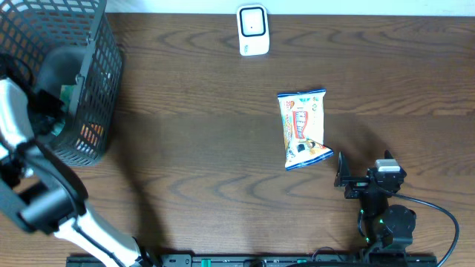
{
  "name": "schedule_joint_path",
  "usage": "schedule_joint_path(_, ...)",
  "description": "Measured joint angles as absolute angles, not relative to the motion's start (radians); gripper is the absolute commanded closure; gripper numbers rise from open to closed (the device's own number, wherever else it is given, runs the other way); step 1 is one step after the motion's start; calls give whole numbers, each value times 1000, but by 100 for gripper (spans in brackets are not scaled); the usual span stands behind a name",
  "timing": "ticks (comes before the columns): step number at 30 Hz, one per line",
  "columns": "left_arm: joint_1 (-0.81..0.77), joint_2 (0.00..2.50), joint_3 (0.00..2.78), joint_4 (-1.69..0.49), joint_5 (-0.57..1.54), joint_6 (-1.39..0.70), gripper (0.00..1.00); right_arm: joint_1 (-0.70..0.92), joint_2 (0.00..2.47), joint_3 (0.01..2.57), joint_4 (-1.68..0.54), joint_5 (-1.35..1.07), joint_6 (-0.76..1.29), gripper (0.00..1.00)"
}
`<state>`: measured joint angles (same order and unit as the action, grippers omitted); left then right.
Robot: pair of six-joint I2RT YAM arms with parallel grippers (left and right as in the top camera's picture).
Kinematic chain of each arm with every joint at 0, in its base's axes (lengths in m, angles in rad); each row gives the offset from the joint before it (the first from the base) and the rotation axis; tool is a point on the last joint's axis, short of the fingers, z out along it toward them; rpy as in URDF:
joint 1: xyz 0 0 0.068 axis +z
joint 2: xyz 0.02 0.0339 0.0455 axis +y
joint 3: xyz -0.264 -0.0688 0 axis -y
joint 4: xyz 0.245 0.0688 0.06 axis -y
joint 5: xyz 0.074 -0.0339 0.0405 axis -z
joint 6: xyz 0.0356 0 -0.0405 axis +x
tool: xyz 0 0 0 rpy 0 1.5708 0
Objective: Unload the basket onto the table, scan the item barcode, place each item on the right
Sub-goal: 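Grasp a mint-green packet in the grey basket with the left gripper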
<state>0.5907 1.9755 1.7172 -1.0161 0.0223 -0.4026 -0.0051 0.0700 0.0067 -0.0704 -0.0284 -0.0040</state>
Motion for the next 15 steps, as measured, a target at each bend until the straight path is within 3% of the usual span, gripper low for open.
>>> schedule_joint_path(7, 591, 1623, 1740, -915, 119, -490, 87, -5, 70, 7, -70, -29, -4, 1)
schedule_joint_path(15, 494, 1331, 1750, -828, 410, -580, 86, -5, 70, 7, -70, -29, -4, 1)
